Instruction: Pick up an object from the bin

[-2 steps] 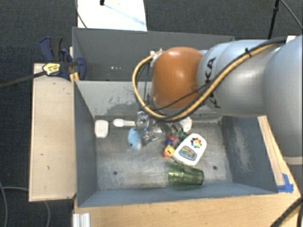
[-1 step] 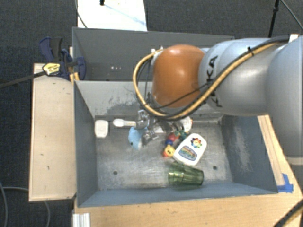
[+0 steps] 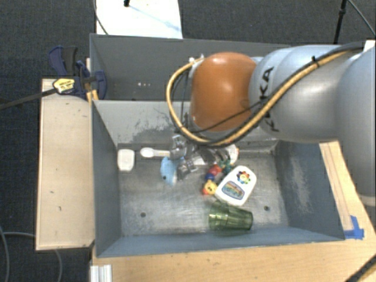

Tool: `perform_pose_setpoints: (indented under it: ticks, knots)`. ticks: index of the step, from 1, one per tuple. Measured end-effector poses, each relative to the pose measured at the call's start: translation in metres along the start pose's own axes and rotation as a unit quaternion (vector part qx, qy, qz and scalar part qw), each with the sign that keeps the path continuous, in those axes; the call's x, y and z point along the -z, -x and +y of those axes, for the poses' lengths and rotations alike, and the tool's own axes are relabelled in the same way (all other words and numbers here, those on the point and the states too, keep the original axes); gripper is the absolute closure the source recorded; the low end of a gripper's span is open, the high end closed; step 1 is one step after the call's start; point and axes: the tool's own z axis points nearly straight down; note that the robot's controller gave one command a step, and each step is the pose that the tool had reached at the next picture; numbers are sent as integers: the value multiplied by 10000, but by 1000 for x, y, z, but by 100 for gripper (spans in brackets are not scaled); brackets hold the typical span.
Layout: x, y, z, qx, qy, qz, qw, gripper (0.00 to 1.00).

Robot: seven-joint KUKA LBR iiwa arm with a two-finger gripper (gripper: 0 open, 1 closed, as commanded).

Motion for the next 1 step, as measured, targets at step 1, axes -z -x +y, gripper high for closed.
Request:
perform_pose_setpoints:
  ticks: [1]
  knots:
    - [15,0,0,-6,0,-8,10000,100]
